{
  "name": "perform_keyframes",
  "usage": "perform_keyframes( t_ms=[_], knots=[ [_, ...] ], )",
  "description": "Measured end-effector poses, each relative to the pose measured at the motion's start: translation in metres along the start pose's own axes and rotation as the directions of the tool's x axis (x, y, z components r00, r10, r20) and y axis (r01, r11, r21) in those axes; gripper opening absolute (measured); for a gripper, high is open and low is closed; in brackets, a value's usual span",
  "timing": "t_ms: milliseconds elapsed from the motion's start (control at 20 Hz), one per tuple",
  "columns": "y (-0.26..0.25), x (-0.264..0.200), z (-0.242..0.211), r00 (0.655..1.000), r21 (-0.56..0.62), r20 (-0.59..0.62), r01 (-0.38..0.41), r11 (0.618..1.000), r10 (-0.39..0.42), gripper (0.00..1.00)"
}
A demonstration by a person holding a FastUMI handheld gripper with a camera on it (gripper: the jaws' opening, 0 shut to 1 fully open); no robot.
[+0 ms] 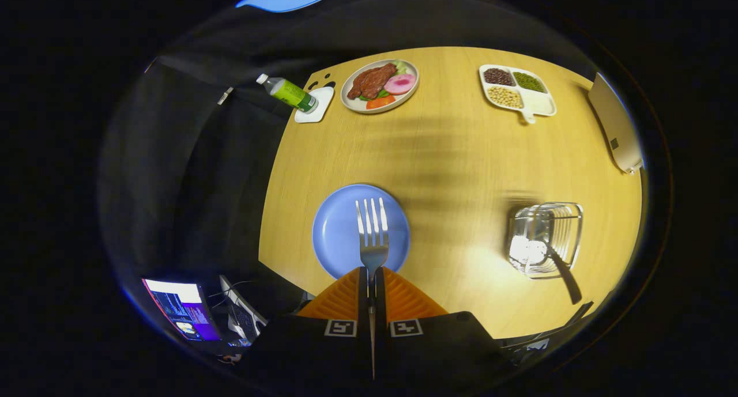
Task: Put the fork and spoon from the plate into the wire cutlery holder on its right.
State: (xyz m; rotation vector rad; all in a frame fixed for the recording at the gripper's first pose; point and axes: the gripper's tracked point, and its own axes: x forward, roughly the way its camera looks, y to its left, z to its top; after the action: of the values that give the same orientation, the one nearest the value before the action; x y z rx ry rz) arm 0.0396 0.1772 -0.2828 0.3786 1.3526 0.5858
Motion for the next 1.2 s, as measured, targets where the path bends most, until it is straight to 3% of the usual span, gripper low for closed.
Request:
perform_keyframes(
  t_ms=[350,750,900,1200],
  knots=[
    [-0.076,-0.055,0.004,0.999,0.049,-0.016,0.032,0.998,-0.031,0.06],
    [-0.157,-0.069,-0.016,0.963,0.0,-0.223,0.154,0.988,-0.15,0.06],
    [-0.173,-0.064,-0.019,0.925,-0.054,-0.33,0.179,0.982,-0.187,0.06],
    [-0.19,-0.054,-0.02,0.796,-0.213,-0.532,0.205,0.955,-0.29,0.06]
  ],
)
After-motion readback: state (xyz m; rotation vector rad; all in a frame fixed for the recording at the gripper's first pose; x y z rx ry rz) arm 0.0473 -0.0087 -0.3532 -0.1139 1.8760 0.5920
